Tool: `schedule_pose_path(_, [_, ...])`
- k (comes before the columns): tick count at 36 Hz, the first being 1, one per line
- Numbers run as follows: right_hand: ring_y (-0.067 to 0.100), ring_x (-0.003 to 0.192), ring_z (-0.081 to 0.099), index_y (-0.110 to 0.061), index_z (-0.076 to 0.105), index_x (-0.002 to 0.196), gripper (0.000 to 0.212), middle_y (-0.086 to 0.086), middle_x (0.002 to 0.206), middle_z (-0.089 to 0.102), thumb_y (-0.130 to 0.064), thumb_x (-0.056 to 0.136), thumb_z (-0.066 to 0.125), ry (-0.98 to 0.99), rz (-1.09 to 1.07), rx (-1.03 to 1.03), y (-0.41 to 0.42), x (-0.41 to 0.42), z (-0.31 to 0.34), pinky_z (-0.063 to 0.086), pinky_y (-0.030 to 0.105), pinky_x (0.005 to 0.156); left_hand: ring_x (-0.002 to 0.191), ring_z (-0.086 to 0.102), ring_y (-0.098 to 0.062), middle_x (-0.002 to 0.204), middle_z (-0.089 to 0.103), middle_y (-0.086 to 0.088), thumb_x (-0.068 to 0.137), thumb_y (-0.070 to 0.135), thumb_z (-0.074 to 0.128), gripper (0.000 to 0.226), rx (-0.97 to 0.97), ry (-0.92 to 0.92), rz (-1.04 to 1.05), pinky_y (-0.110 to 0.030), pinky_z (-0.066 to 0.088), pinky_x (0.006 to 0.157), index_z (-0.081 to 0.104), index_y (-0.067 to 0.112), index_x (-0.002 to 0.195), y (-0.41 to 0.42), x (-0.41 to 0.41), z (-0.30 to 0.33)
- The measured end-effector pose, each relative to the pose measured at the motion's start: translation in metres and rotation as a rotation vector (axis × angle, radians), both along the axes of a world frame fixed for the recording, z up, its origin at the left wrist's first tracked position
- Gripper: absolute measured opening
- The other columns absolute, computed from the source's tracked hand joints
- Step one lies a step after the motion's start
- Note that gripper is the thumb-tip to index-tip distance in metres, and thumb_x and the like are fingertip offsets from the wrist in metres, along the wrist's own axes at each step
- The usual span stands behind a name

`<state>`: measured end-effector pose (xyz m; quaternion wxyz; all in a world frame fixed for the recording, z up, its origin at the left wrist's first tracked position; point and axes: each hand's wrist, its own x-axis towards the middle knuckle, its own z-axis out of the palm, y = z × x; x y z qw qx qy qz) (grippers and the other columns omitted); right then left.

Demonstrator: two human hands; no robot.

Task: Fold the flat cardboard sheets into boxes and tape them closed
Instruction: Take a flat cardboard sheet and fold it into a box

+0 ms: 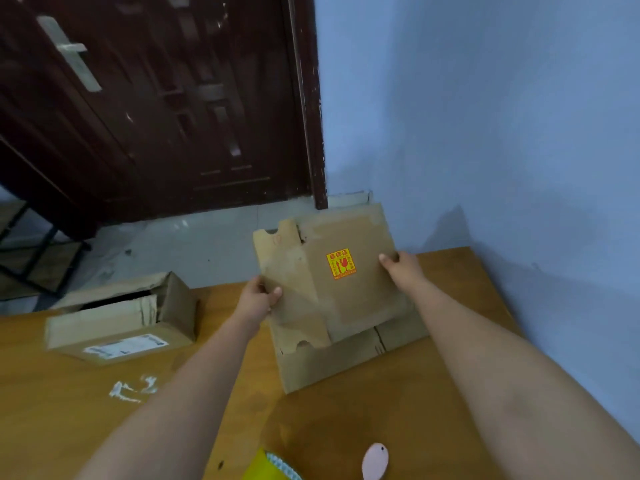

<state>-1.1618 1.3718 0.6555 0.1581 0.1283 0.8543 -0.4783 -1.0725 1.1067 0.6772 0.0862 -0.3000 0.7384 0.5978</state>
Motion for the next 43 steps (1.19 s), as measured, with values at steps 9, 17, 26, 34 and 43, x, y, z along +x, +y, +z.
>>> schedule_pose_path(9, [0.029, 0.114, 0.056, -0.004, 0.053, 0.122, 0.043, 0.013, 0.128, 0.058, -0.014, 0.083, 0.069, 0.096, -0.084, -0.403, -0.037, 0.038, 0.069, 0.045, 0.043, 0.101, 0.112, 0.046, -0.018, 0.12, 0.049, 0.001, 0.095, 0.0, 0.048, 0.039, 0.029, 0.3, 0.006, -0.033, 0.04, 0.094, 0.044, 0.014, 0.132, -0.059, 0.024, 0.077])
schedule_pose_path(17, [0.019, 0.1, 0.059, -0.012, 0.051, 0.119, 0.034, 0.005, 0.112, 0.059, 0.0, 0.088, 0.059, 0.162, 0.077, -0.559, -0.117, 0.126, 0.108, 0.055, 0.031, 0.079, 0.112, 0.052, -0.019, 0.124, 0.054, 0.001, 0.093, -0.004, 0.039, 0.057, 0.117, 0.455, -0.027, -0.035, 0.046, 0.09, 0.037, 0.03, 0.138, -0.129, 0.094, 0.103])
schedule_pose_path(26, [0.023, 0.112, 0.051, -0.015, 0.045, 0.132, 0.057, 0.002, 0.12, 0.053, -0.018, 0.082, 0.072, 0.176, 0.113, -0.315, -0.205, 0.222, 0.089, 0.051, 0.04, 0.09, 0.108, 0.057, -0.021, 0.124, 0.059, -0.01, 0.101, 0.023, 0.032, 0.036, 0.282, 0.454, 0.06, -0.036, 0.047, 0.086, 0.046, 0.026, 0.135, -0.196, 0.184, 0.076])
schedule_pose_path(34, [0.022, 0.108, 0.053, -0.026, 0.041, 0.129, 0.065, 0.004, 0.124, 0.044, -0.035, 0.075, 0.076, 0.123, 0.148, -0.335, -0.274, 0.305, 0.034, 0.047, 0.026, 0.084, 0.111, 0.058, -0.034, 0.118, 0.063, -0.014, 0.076, 0.074, 0.05, 0.067, 0.362, 0.372, -0.075, -0.055, 0.047, 0.094, 0.059, 0.027, 0.122, -0.247, 0.256, 0.037])
schedule_pose_path(43, [0.007, 0.103, 0.051, -0.02, 0.042, 0.123, 0.055, 0.006, 0.128, 0.035, -0.004, 0.079, 0.072, 0.064, 0.084, -0.361, -0.304, 0.364, -0.012, 0.051, 0.02, 0.085, 0.128, 0.043, -0.019, 0.137, 0.047, 0.004, 0.102, 0.029, 0.032, 0.038, 0.212, 0.218, -0.105, -0.024, 0.043, 0.09, 0.037, 0.031, 0.14, -0.295, 0.3, -0.008])
